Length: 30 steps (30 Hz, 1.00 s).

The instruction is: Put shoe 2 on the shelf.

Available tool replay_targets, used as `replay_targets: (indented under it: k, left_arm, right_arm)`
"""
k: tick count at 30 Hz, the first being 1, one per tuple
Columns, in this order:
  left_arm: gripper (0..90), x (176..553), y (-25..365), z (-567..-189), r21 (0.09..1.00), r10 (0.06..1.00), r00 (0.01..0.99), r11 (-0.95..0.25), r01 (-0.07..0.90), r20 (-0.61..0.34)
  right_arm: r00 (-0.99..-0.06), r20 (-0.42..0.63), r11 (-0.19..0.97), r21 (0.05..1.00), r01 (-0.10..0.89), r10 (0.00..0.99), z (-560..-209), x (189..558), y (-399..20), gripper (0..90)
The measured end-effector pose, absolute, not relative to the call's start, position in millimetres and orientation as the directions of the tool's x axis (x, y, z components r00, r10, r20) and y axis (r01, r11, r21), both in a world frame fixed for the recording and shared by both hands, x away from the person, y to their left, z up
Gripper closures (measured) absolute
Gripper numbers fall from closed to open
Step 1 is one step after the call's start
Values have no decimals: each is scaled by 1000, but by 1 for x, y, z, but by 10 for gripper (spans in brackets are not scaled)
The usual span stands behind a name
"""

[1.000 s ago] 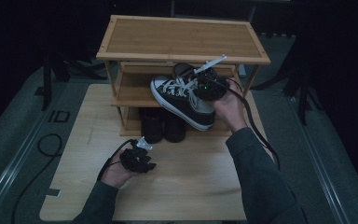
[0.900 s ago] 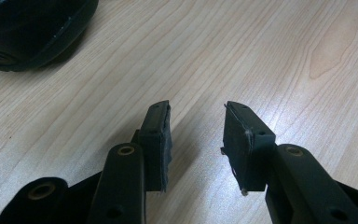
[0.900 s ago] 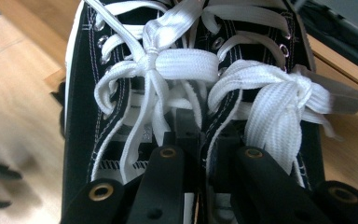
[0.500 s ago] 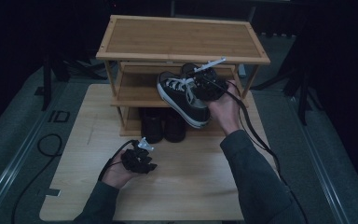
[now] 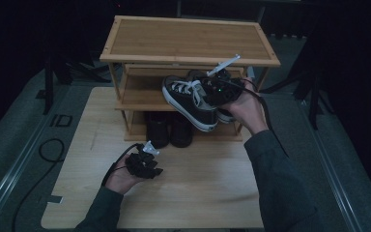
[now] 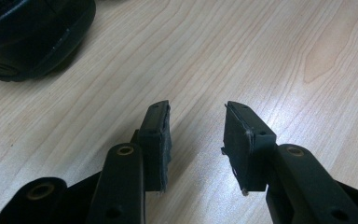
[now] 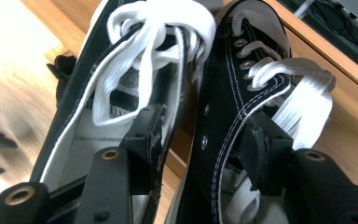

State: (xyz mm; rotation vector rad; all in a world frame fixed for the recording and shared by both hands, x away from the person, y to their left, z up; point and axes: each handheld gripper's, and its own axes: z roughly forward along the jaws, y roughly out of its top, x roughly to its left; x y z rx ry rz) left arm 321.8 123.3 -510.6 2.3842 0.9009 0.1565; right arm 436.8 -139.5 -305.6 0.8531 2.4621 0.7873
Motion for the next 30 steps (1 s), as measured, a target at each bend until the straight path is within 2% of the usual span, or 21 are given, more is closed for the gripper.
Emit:
replay_targets:
  k: [13,17,18,19,20,21,22,23,30]
  left_arm:
    - [611,323,122,-502,567,632,770,-604,560,-87]
    - [611,324,122,-501,570,631,771,-603,558,-88]
    - [611,324,122,-501,571,631,771,-602,559,-90]
    - [612,324,122,-500,569,630,771,-603,559,-91]
    - [612,324,122,-500,569,630,771,-603,559,-91]
    - [612,324,121,-500,568,629,773,-605,558,-90]
    - [612,324,121,-500,568,629,773,-605,558,-90]
    - [612,324,121,-500,569,629,772,-604,558,-89]
    - [612,328,128,-491,590,636,763,-575,567,-113]
  right_arm:
    - [-765,-170,653,653,384,621,-295,435,-153,540]
    - [-778,-141,627,686,369,612,-289,432,-157,603]
    - [-783,-141,628,689,362,606,-288,432,-157,648]
    - [-803,-150,654,674,343,576,-287,430,-156,734]
    - [-803,-150,654,674,343,576,-287,430,-156,734]
    - [-815,-139,652,681,333,562,-287,430,-156,787]
    - [-815,-139,652,681,333,562,-287,430,-156,787]
    - [-824,-117,645,686,336,554,-287,430,-157,835]
    - [-849,-83,638,698,324,522,-289,430,-161,880]
